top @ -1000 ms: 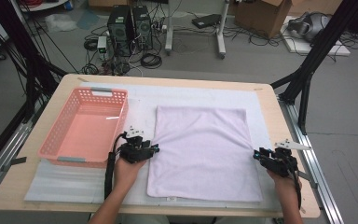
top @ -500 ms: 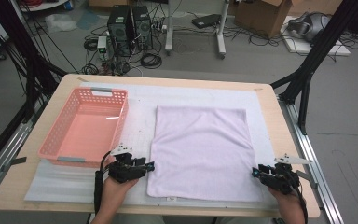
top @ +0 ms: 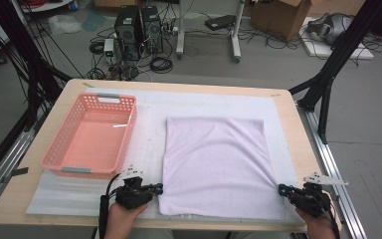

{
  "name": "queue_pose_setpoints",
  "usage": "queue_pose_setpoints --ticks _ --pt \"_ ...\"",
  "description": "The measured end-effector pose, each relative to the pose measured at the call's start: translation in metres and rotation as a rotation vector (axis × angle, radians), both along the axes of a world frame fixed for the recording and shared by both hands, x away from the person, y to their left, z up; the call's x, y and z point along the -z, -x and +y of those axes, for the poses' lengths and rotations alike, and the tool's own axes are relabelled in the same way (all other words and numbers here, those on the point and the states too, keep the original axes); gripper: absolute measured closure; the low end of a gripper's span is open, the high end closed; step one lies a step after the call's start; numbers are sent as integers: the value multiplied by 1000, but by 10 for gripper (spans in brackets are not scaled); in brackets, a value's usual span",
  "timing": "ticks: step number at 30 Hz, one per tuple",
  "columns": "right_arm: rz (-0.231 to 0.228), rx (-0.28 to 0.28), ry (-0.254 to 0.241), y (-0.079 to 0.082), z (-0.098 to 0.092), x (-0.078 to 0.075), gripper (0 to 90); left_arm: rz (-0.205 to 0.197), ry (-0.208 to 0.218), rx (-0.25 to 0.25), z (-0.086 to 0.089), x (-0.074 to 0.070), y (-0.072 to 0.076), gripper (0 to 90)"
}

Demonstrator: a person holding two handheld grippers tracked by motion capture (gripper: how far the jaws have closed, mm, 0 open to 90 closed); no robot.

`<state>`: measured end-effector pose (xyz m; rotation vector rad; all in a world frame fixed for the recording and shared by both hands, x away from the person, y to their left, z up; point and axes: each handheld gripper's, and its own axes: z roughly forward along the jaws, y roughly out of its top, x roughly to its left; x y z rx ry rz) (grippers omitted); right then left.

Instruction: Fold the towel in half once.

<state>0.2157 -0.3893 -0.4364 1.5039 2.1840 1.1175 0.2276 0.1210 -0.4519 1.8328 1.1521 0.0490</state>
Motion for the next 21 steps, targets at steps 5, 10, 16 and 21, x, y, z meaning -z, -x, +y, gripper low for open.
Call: queue_pose_setpoints --ticks 5,10,16,21 --pt "32 -16 4 14 -4 -6 861 -36 25 24 0 -4 7 859" --pt "-33 1 13 8 -3 -9 671 -150 9 25 -9 -6 -16 608" --pt "-109 -19 26 -3 -1 -11 634 -206 -11 24 -20 -17 -60 587" --pt "-167 -38 37 -16 -3 -11 590 -276 -24 8 -26 -24 -91 620"
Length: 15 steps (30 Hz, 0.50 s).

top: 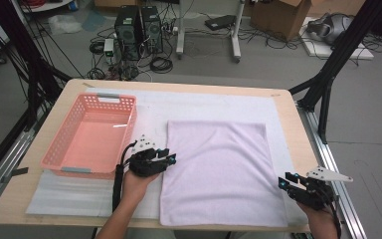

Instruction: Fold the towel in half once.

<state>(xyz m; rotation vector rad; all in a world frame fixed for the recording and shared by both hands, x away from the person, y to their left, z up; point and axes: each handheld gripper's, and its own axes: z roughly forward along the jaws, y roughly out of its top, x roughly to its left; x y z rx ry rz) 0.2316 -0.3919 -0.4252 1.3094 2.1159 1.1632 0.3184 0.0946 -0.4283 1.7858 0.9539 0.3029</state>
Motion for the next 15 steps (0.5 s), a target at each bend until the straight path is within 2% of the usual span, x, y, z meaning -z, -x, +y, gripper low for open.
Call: queue_pose_setpoints --ticks 1,4,8,9,11,13,15 --pt "-12 -3 0 -4 -1 0 590 -1 -3 5 -1 0 -4 634" --pt "-24 -6 -6 -17 0 2 598 4 -28 -26 -5 1 -22 671" --pt "-16 -3 -6 -36 5 5 623 51 -27 -66 -8 7 -39 712" --pt "-17 4 -2 -42 6 5 656 69 -21 -73 -8 9 -43 745" --pt "-43 34 6 -50 7 5 763 86 -57 -93 -11 15 -50 742" --pt "-60 59 23 -59 7 6 841 104 -64 -116 -12 20 -58 729" --pt "-46 78 39 -70 7 6 845 123 -60 -139 -12 21 -66 685"
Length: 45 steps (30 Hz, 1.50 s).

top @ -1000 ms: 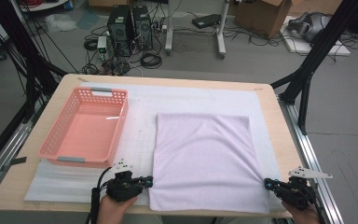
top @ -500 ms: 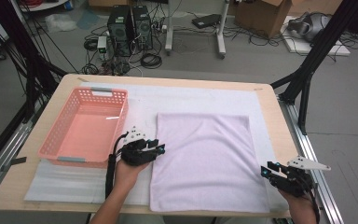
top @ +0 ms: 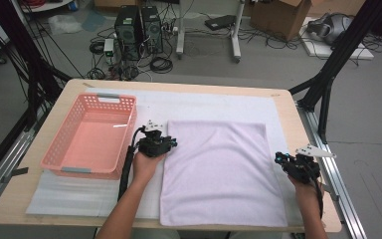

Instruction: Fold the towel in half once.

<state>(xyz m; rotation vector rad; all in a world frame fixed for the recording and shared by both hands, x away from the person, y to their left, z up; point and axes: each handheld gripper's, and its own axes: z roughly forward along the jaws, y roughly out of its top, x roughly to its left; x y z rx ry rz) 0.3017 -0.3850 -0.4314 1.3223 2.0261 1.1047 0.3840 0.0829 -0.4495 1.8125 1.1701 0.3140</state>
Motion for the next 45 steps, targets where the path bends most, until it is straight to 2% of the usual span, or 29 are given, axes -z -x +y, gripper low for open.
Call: queue_pose_setpoints --ticks 4,6,7,11,13,14,15,16,17,18,20,22,23,24,25,27,28,31,32,36,38,39,41,43,45 --pt "25 17 1 -24 -2 -2 817 -26 -2 -64 1 2 -10 594" --pt "48 24 -14 -36 -1 -2 789 32 11 -63 2 4 -16 579" --pt "52 23 -17 -42 -1 -1 773 38 2 -61 2 4 -17 580" --pt "95 20 -1 -61 8 5 725 15 -69 -57 -3 3 -19 655" --pt "118 31 -1 -69 11 11 719 7 -89 -66 -4 3 -19 726" --pt "125 38 5 -73 13 15 732 11 -80 -64 -3 3 -20 797" --pt "123 43 -1 -74 13 17 753 12 -77 -59 -4 3 -20 836" --pt "123 52 -35 -76 12 19 798 9 -88 -55 -4 3 -20 847" --pt "120 60 -45 -76 11 19 854 12 -86 -66 -5 2 -20 850" --pt "112 67 -31 -75 12 18 868 13 -78 -86 -4 2 -20 853" --pt "98 106 10 -75 11 17 872 27 -58 -116 -1 3 -21 855" --pt "106 122 -7 -74 9 18 866 26 -61 -125 -1 3 -21 853" --pt "101 127 0 -74 9 17 852 18 -64 -123 -2 3 -21 851" --pt "100 129 5 -74 10 17 806 20 -65 -125 -1 3 -21 845" --pt "99 130 13 -74 9 16 759 22 -53 -133 1 3 -21 817" --pt "90 118 -10 -71 6 13 736 21 -23 -119 6 3 -21 728" --pt "78 114 -25 -69 4 10 724 5 -21 -110 8 2 -20 690" --pt "40 83 -38 -63 1 0 689 -39 40 -82 14 -2 -14 591" --pt "41 64 -34 -61 1 -2 666 -55 54 -66 15 -3 -12 548" --pt "29 14 -33 -51 -1 -8 549 -101 121 -3 19 -7 -1 482" --pt "33 -23 -57 -45 -2 -10 485 -140 129 25 20 -10 6 430" --pt "29 -37 -54 -41 -2 -11 445 -160 145 40 21 -11 9 429" --pt "25 -86 -65 -33 -1 -10 390 -180 162 64 22 -13 16 401" --pt "18 -113 -44 -24 2 -9 278 -168 167 74 22 -15 21 354" --pt "-7 -128 -43 -16 3 -8 227 -166 185 113 22 -17 24 230"
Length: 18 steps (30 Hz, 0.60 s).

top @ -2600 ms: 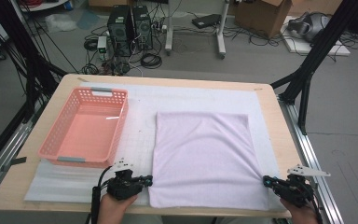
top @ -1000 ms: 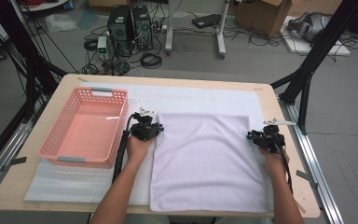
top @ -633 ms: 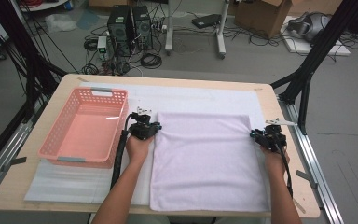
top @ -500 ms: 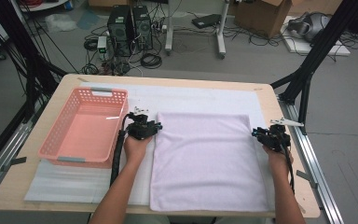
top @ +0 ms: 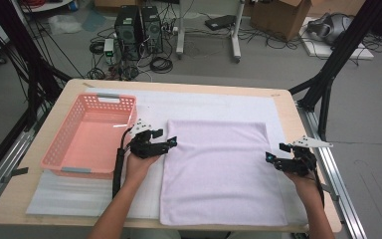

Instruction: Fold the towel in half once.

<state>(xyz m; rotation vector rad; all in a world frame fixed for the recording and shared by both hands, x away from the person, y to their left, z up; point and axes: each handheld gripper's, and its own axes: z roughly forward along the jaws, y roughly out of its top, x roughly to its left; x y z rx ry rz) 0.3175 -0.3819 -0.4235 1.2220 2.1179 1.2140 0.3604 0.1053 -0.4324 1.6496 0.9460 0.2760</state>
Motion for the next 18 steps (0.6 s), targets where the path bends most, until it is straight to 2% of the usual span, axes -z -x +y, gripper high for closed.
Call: queue_pose_setpoints --ticks 3,7,10,12,18 --pt "-40 -1 3 11 2 1 207 -33 9 -5 -2 -6 6 204" --pt "-52 -9 32 14 6 -1 196 -60 -15 40 -5 -10 12 196" --pt "-58 -4 21 13 6 -2 189 -62 -36 48 -8 -11 14 192" --pt "-61 4 15 13 7 -2 189 -74 -17 30 -9 -9 17 192" --pt "-63 9 3 12 4 -3 189 -72 -38 32 -15 -6 18 192"
